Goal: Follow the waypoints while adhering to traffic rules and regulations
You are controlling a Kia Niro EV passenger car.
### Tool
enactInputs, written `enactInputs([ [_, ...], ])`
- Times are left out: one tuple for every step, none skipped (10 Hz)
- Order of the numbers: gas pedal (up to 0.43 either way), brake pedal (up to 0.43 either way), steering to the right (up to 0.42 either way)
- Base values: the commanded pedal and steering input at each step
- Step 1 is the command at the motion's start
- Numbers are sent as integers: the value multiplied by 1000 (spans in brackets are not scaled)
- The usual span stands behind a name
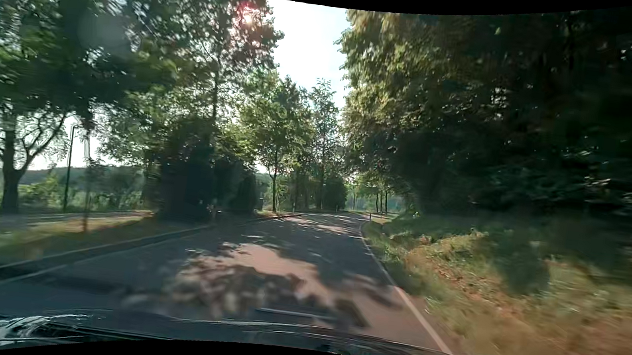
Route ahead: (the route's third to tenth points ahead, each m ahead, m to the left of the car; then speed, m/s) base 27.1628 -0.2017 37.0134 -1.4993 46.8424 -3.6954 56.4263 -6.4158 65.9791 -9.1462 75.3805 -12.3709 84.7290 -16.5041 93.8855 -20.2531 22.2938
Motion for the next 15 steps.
enactInputs([
  [209, 0, 30],
  [228, 0, 30],
  [240, 0, 29],
  [240, 0, 28],
  [240, 0, 27],
  [240, 0, 26],
  [240, 0, 24],
  [240, 0, 23],
  [240, 0, 24],
  [240, 0, 25],
  [240, 0, 25],
  [240, 0, 25],
  [240, 0, 25],
  [240, 0, 26],
  [240, 0, 29],
])
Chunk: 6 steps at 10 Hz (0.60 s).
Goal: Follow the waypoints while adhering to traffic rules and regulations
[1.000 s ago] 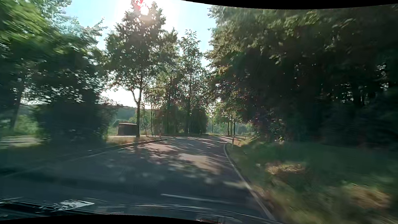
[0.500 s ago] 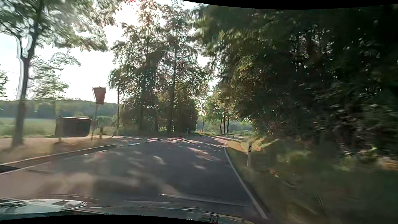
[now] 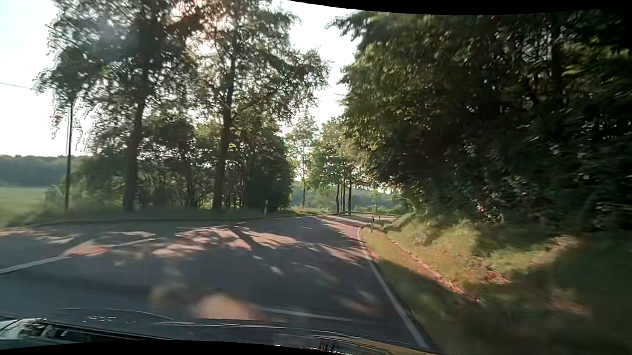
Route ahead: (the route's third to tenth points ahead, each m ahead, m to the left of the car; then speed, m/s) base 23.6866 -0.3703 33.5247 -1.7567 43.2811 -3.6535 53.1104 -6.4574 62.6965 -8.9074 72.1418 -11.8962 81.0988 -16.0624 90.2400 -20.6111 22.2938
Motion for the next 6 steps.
enactInputs([
  [240, 0, 29],
  [240, 0, 30],
  [240, 0, 30],
  [240, 0, 30],
  [240, 0, 31],
  [240, 0, 31],
])
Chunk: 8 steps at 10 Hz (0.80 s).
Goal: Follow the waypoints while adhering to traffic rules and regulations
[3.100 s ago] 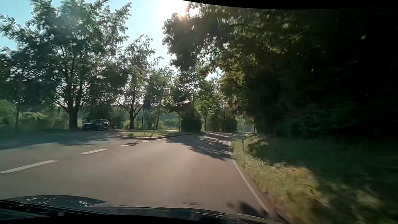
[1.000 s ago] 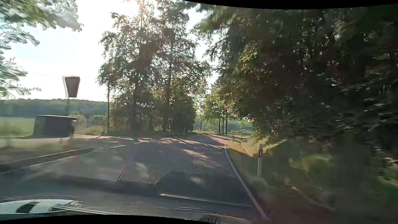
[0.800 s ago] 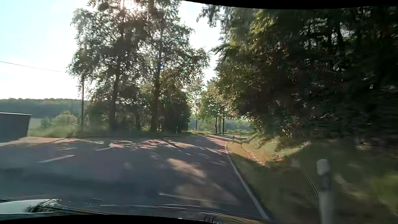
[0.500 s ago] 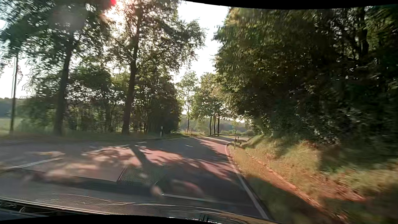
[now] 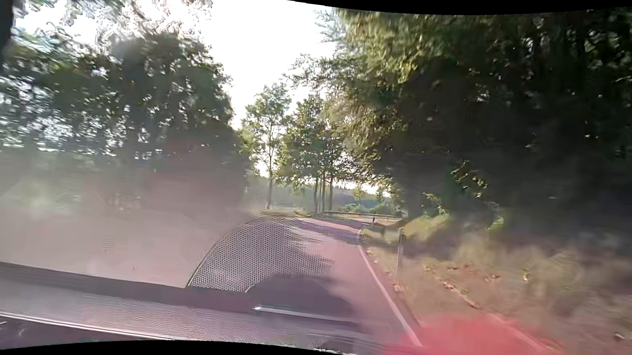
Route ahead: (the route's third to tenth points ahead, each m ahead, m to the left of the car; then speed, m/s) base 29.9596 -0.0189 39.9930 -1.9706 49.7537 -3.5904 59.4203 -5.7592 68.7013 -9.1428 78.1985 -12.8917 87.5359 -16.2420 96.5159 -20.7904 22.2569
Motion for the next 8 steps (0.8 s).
enactInputs([
  [240, 0, 31],
  [248, 0, 31],
  [248, 0, 31],
  [248, 0, 33],
  [248, 0, 34],
  [248, 0, 32],
  [248, 0, 31],
  [248, 0, 31],
])
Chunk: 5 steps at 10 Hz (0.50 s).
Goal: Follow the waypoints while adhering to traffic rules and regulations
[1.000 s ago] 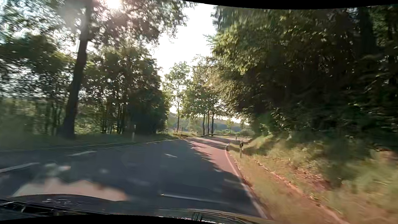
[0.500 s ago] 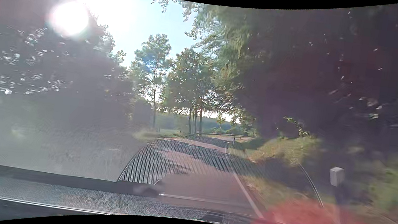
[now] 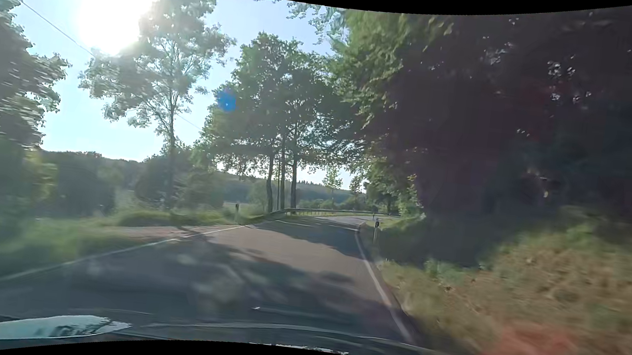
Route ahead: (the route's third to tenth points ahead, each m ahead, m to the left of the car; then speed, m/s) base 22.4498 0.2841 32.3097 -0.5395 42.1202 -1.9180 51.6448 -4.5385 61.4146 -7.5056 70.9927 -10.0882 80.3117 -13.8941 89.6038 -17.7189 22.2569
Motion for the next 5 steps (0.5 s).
enactInputs([
  [240, 0, 31],
  [240, 0, 31],
  [240, 0, 30],
  [240, 0, 30],
  [240, 0, 30],
])
